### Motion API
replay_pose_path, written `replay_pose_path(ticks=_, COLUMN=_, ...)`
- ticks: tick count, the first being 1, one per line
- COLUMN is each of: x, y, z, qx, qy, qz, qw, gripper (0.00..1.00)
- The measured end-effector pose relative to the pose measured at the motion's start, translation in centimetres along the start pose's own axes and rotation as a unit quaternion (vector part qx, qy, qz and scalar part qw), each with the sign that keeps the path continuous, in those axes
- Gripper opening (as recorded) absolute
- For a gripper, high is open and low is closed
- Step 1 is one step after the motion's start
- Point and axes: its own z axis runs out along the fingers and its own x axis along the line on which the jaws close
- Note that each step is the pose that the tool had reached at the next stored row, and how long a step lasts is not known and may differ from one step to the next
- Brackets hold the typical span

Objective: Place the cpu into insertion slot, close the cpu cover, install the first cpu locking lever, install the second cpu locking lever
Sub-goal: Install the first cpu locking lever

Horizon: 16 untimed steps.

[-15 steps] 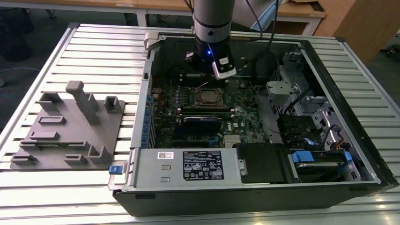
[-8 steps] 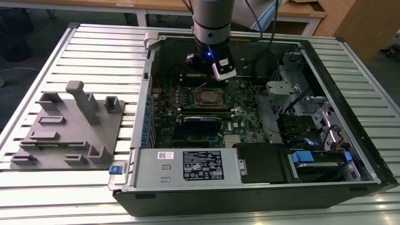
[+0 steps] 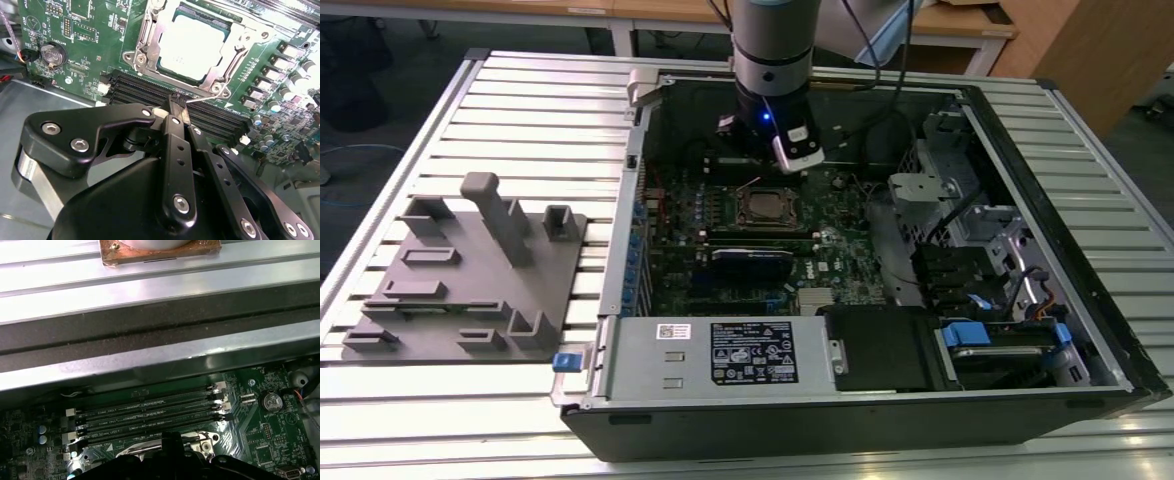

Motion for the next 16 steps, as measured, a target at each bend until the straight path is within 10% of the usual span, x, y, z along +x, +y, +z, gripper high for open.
replay_pose_path(ticks=16, x=0.12, y=0.12, z=0.41, qx=0.0013, qy=-0.0060, qz=0.026, qw=0.99965, gripper=0.10)
